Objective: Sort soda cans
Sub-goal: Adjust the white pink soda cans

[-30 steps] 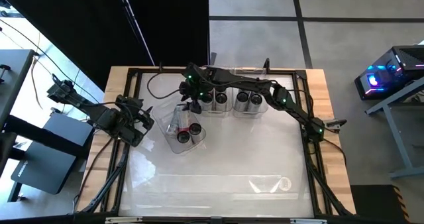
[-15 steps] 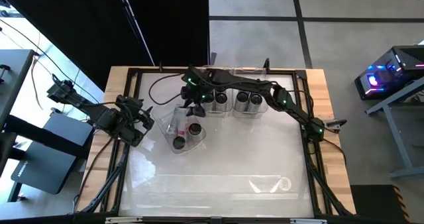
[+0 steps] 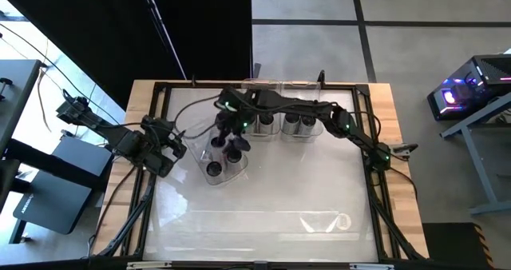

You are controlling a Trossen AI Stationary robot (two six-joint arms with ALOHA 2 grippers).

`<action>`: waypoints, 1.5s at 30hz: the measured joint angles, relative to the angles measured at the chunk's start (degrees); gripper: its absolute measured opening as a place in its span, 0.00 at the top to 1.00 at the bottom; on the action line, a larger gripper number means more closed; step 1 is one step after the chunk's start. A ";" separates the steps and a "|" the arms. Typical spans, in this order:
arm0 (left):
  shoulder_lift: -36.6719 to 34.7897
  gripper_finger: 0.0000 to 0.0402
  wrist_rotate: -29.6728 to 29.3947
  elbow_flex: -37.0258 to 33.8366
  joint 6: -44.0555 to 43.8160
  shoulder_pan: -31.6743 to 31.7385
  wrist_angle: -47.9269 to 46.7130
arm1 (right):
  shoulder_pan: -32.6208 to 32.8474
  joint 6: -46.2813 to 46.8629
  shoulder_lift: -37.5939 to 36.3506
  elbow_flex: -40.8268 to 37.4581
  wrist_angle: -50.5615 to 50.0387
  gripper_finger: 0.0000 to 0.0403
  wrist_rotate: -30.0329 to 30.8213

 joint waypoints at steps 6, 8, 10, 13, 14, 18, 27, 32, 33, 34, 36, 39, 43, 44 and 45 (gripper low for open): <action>0.00 0.42 0.99 0.00 8.60 0.00 7.25 | 2.99 0.46 -0.02 -0.17 -0.86 0.37 -8.38; 0.00 0.42 0.98 0.00 11.20 0.00 9.29 | 3.99 0.33 -0.13 -0.19 -0.88 0.37 -7.39; 0.00 0.42 0.99 0.00 12.87 0.00 10.30 | 4.87 -0.55 -0.42 -0.20 -0.43 0.37 -4.09; 0.00 0.42 0.98 0.00 14.29 0.00 11.12 | 5.72 -0.95 -1.35 -0.22 0.53 0.37 1.50; 0.00 0.42 0.97 0.00 14.41 0.00 11.18 | 5.86 -0.95 -1.54 -0.24 1.18 0.37 3.21; 0.00 0.42 1.61 0.00 14.45 0.01 11.27 | 6.09 -0.90 -2.80 -0.35 3.32 0.37 8.15; -0.09 0.45 9.77 -1.14 17.98 -1.68 14.71 | 5.76 -3.28 -3.67 -0.33 3.16 0.37 19.42; -1.20 0.51 15.03 -9.88 25.61 -1.88 30.00 | 6.95 -5.45 -3.67 -0.31 2.91 0.37 23.37; -1.25 0.52 15.31 -11.71 27.12 -1.86 33.39 | 6.98 -5.18 -3.67 -0.31 3.02 0.37 23.23; -1.23 0.53 15.44 -13.46 28.48 -1.86 36.70 | 6.84 -4.52 -3.79 -0.31 3.12 0.37 23.03; -1.22 0.56 14.90 -16.08 30.19 -1.86 42.00 | 6.36 -3.20 -4.18 -0.31 3.19 0.37 21.69; -1.22 0.58 13.03 -18.56 31.50 -1.81 46.23 | 5.47 -2.37 -4.50 -0.26 3.72 0.37 18.41; -1.25 0.60 10.73 -19.61 30.06 -1.81 46.82 | 3.98 -0.03 -4.42 -0.26 4.51 0.37 19.73; -1.22 0.60 9.78 -19.65 29.84 -1.81 46.72 | 3.67 0.10 -4.24 -0.26 5.41 0.37 19.86; -1.22 0.60 8.50 -19.64 29.82 -1.81 46.82 | 3.48 0.13 -4.16 -0.26 6.87 0.37 19.87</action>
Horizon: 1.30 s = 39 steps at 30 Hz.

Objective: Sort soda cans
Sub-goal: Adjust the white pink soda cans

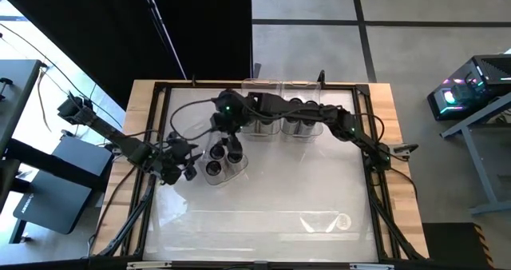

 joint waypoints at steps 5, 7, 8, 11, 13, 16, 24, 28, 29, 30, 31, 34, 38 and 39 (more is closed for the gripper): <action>-0.02 0.60 -5.45 0.04 0.08 0.00 0.45 | -0.22 -5.15 0.42 0.00 6.65 0.37 0.58; -0.02 0.61 -5.54 0.04 -0.12 0.00 0.43 | -0.16 -6.04 0.45 0.00 7.79 0.37 2.09; -0.02 0.61 -5.45 0.04 -0.28 0.00 0.43 | -0.01 -5.77 0.49 0.00 8.24 0.37 3.83; 0.00 0.61 -4.47 0.04 -0.44 0.00 0.43 | 0.24 -5.84 0.49 0.00 6.35 0.36 7.17; -0.02 0.61 -4.06 0.04 -0.46 -0.01 0.52 | 0.24 -5.53 0.53 0.00 5.12 0.34 7.94; -0.02 0.61 -3.41 0.04 -0.42 -0.01 0.50 | 0.22 -3.03 0.55 0.00 4.63 0.28 8.09; -0.02 0.61 -1.56 0.04 -0.42 -0.02 0.88 | 0.90 -0.82 0.24 0.02 1.18 0.16 7.85; -0.02 0.61 -1.54 0.04 -0.43 -0.02 0.83 | 1.18 -1.71 -0.43 0.02 -1.76 0.15 2.72; -0.01 0.61 -1.54 0.04 -0.44 -0.02 0.83 | 1.20 -0.93 -0.55 0.02 -1.72 0.15 1.33; 0.00 0.61 -1.54 0.04 -0.45 -0.02 0.85 | 1.20 -0.23 -0.62 0.04 -1.83 0.15 0.14; 0.00 0.61 -1.56 0.04 -0.46 -0.02 0.96 | 1.13 0.60 -0.65 0.04 -2.36 0.15 -0.87; -0.02 0.61 -2.34 0.04 -0.46 -0.04 1.04 | 0.96 1.70 -0.65 -0.04 -4.27 0.15 -1.36; -0.02 0.61 -3.05 -0.62 -0.48 -0.07 1.67 | 0.97 2.19 -0.65 -1.34 -2.10 0.15 -0.47; -0.02 0.61 -3.04 -1.07 -0.49 -0.07 1.97 | 1.07 2.64 -0.65 -1.69 -1.69 0.15 -0.42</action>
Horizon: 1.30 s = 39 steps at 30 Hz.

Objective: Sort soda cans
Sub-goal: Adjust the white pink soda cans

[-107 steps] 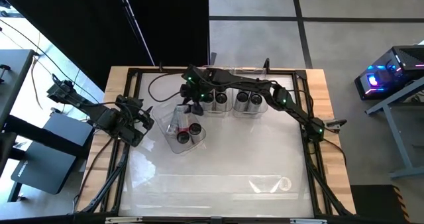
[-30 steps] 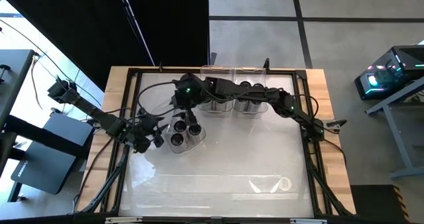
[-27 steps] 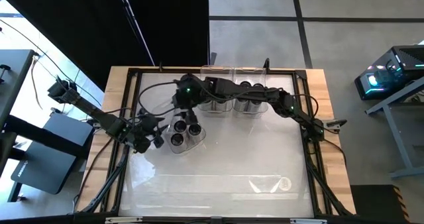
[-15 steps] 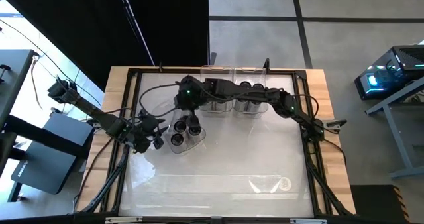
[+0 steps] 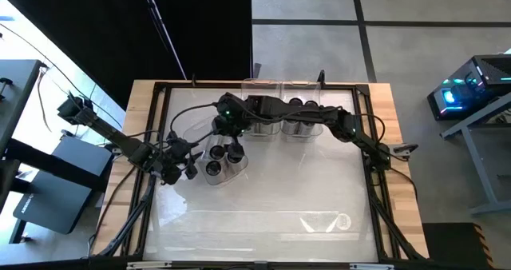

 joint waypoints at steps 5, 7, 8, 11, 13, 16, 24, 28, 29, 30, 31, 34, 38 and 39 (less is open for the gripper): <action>0.02 0.61 0.01 -1.10 -2.61 0.02 0.49 | 0.39 0.30 0.03 -1.77 0.70 0.15 2.52; 0.00 0.61 0.00 -1.29 -3.12 0.02 0.67 | 0.37 0.29 0.07 -1.81 2.54 0.15 3.02; 0.02 0.61 0.00 -1.36 -3.40 0.02 0.63 | 0.32 0.31 0.03 -1.76 3.40 0.15 3.03; 0.00 0.61 -0.02 -1.36 -3.45 0.02 0.74 | 0.29 -0.01 -0.04 -1.71 3.86 0.15 2.98; 0.00 0.61 -0.02 -1.36 -3.45 0.02 0.76 | 0.62 -0.80 0.02 -1.77 4.45 0.15 3.32; 0.00 0.61 -0.31 -1.36 -3.45 0.02 1.03 | 1.76 -1.11 0.02 -1.75 6.57 0.15 2.87; 1.16 0.61 -2.30 -1.36 -0.97 0.04 6.68 | 3.70 -0.75 0.76 -1.75 6.22 0.15 1.23; 2.68 0.61 -2.60 -1.36 -1.18 0.04 7.47 | 3.81 -1.16 1.49 -1.77 4.62 0.15 2.24; 3.07 0.61 -2.60 -1.36 -1.44 0.04 7.72 | 3.80 -1.17 1.51 -1.77 4.51 0.15 2.56; 3.41 0.61 -2.58 -1.36 -1.48 0.04 8.00 | 3.78 -1.19 1.50 -1.77 4.38 0.15 3.07; 3.90 0.61 -2.45 -1.36 -1.46 0.04 8.80 | 3.73 -1.22 1.44 -1.76 4.35 0.15 3.60; 5.31 0.61 -1.17 -1.37 -1.43 0.04 10.16 | 3.33 -1.53 1.42 -1.44 4.20 0.15 3.66; 6.83 0.61 -0.65 -1.36 -1.39 0.04 10.27 | 2.96 -4.74 1.43 1.55 0.94 0.15 3.85; 7.14 0.61 -0.66 -1.36 -1.41 0.04 10.36 | 2.87 -5.49 1.33 1.95 0.24 0.15 4.03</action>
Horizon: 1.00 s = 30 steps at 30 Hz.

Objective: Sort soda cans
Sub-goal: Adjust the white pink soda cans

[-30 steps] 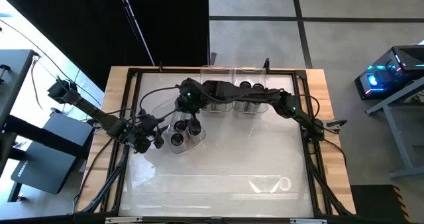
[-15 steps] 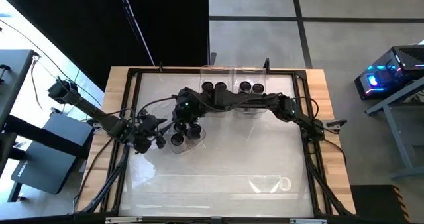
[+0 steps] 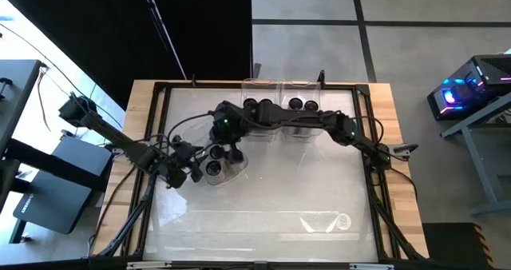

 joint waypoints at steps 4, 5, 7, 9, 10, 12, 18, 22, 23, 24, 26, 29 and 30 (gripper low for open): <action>0.77 0.61 0.07 0.00 -0.04 0.00 0.46 | -0.47 -2.83 -0.48 -0.22 -3.75 0.15 -0.14; 0.94 0.61 0.14 0.00 -0.01 0.00 0.78 | -0.50 -3.67 -0.46 -0.22 -4.56 0.15 -0.30; 1.20 0.61 0.19 -0.02 0.01 0.00 1.03 | -0.51 -4.65 -0.17 -0.23 -5.15 0.15 -0.41; 1.53 0.61 0.09 0.00 0.02 0.00 1.49 | -0.33 -4.67 0.43 -0.22 -4.94 0.15 -0.46; 1.63 0.61 0.08 -0.02 0.02 0.00 1.43 | -0.19 -4.67 0.74 -0.24 -4.83 0.15 -0.59; 2.00 0.61 -0.20 -0.02 0.03 0.02 2.10 | 0.07 -5.05 1.14 -0.22 -4.42 0.15 -0.79; 2.02 0.61 -2.45 -0.02 0.09 0.11 2.79 | 0.17 -4.83 1.95 -0.11 -3.32 0.15 -1.27; 2.00 0.61 -3.95 -0.02 0.16 0.67 3.78 | 0.18 -5.13 1.97 -0.11 -3.22 0.15 -1.09; 2.01 0.61 -3.96 -0.02 0.59 0.92 4.44 | 0.20 -5.20 1.97 -0.11 -3.27 0.15 -1.09; 2.01 0.61 -3.94 -0.02 1.34 1.14 5.00 | 0.20 -5.24 1.99 -0.11 -3.55 0.15 -1.07; 2.01 0.61 -3.85 -0.02 2.63 1.24 6.23 | 0.18 -5.24 1.96 -0.11 -3.99 0.15 -0.88; 2.02 0.61 -3.96 -0.02 4.33 1.29 7.81 | 0.16 -4.22 1.05 -0.13 -4.94 0.15 0.70; 2.00 0.61 -3.98 -0.02 4.65 1.29 8.39 | 0.18 -4.26 0.77 -0.13 -5.24 0.15 1.55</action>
